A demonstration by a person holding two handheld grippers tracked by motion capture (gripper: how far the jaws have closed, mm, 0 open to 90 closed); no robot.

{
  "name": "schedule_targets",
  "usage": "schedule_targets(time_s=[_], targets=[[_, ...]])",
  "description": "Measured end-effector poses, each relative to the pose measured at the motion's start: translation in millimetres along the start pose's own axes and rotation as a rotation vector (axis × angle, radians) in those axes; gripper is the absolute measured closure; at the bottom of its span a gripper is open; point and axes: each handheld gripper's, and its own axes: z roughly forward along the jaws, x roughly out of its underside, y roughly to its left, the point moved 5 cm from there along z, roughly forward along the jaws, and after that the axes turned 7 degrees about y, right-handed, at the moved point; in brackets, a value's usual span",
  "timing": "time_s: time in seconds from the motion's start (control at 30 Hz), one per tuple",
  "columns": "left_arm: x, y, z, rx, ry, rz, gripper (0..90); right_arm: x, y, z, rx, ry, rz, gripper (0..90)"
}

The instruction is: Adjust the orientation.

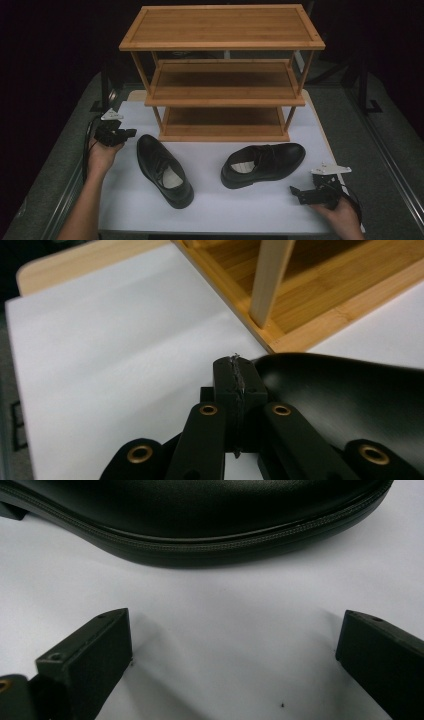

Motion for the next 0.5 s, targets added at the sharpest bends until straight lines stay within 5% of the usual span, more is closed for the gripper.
schedule_targets(time_s=[0.27, 0.5], targets=[[4.2, 10.9, 29.2, -0.004, 0.065, 0.000, 89.9, 0.0, 0.1, 0.0, 0.001, 0.000, -0.002, 1.1], [8.5, 6.2, 37.7, 0.026, 0.088, 0.002, 90.0, 0.1, 0.2, 0.0, 0.001, 0.000, -0.002, 1.1]])
